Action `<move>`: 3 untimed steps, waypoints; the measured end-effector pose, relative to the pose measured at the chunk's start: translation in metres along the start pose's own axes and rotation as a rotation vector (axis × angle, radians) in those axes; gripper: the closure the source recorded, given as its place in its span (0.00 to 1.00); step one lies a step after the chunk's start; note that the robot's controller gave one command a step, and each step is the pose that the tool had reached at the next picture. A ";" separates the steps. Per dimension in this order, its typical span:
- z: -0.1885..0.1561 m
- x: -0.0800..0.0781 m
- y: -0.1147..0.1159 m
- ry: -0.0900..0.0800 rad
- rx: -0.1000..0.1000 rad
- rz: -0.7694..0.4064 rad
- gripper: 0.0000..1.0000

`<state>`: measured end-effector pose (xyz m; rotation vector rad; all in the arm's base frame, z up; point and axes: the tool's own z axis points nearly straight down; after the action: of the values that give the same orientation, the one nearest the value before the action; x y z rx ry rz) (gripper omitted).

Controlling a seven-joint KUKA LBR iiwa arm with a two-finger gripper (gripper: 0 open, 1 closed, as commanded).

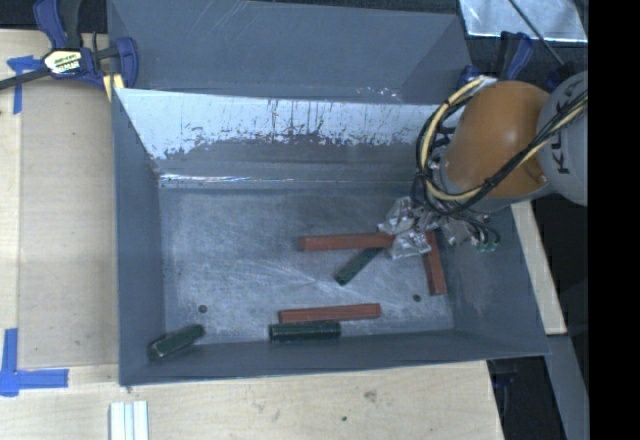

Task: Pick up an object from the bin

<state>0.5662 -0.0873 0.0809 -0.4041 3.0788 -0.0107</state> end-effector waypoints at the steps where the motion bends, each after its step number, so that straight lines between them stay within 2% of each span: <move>1: 0.000 0.000 0.000 0.000 0.000 0.000 1.00; 2: -0.038 -0.004 0.003 0.037 -0.013 -0.003 1.00; 3: -0.099 -0.019 -0.002 0.034 -0.012 -0.035 1.00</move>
Offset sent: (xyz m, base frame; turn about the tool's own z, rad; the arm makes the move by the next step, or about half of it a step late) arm 0.0091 0.0072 0.0659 -0.0044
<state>0.5818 -0.0841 0.1801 -0.4632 3.1066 0.0000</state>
